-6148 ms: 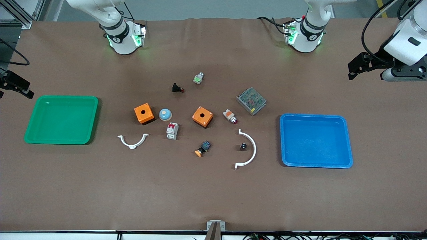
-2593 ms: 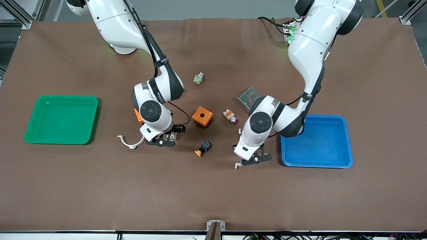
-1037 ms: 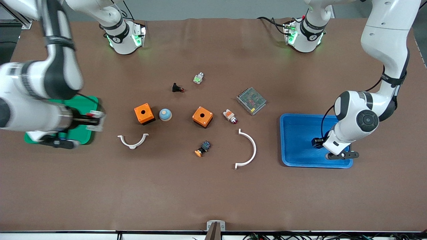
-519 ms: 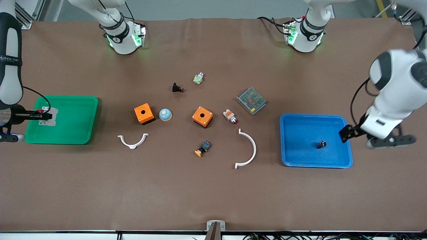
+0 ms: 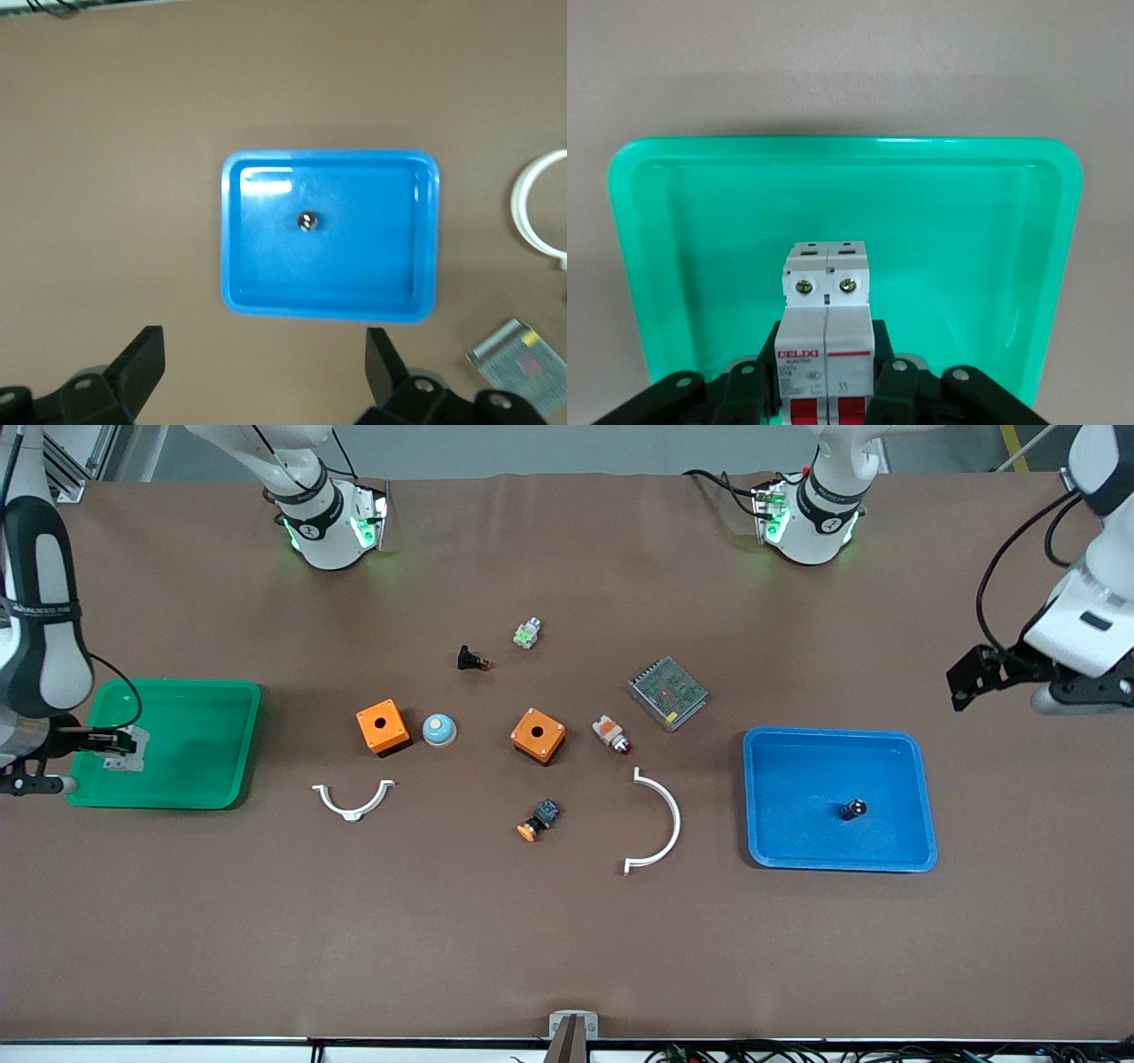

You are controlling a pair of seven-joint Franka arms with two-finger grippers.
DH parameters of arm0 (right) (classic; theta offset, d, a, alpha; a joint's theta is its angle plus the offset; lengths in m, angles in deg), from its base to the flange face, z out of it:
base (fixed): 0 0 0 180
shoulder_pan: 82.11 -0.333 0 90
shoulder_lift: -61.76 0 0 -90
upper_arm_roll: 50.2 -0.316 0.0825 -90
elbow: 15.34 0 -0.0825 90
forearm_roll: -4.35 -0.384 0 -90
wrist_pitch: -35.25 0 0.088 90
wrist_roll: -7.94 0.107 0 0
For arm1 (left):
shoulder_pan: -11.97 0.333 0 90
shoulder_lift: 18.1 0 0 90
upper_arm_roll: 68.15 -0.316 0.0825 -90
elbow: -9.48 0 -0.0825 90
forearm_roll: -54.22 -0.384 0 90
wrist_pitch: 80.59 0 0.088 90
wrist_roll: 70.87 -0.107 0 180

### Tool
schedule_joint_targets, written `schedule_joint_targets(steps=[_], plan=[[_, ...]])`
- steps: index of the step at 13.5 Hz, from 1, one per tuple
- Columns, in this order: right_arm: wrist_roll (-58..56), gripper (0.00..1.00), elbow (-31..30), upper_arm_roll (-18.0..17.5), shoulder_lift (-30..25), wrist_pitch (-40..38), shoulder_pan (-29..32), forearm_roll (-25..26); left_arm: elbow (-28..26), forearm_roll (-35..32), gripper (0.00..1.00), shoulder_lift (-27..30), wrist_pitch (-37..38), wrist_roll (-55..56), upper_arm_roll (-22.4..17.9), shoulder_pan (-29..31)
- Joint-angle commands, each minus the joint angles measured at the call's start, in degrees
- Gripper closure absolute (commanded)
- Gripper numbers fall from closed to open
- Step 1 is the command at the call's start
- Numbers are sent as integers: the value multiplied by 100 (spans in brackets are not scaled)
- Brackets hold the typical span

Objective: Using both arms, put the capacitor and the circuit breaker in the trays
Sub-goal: 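Lower the breaker into the green tray while the left gripper withdraws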

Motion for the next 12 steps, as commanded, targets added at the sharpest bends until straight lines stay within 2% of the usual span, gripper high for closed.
schedule_joint_targets(steps=[1, 4, 10, 11, 12], plan=[[-30, 83, -443, -127, -54, 439, 161, 65, 11, 146, 0, 347, 618, -198, -18, -40], [-30, 83, -619, -127, 96, 851, 187, 56, 3, 383, 0, 489, 945, -198, -35, -23], [-30, 81, -646, -153, 351, 1090, 240, -110, 29, 392, 0, 542, 1007, -180, -27, 21], [-30, 76, -646, -145, 368, 1082, 240, -146, 29, 392, 0, 533, 1007, -180, -18, 21], [-30, 53, -637, -145, 369, 1082, 232, -147, 29, 392, 0, 507, 1007, -172, 0, 21]])
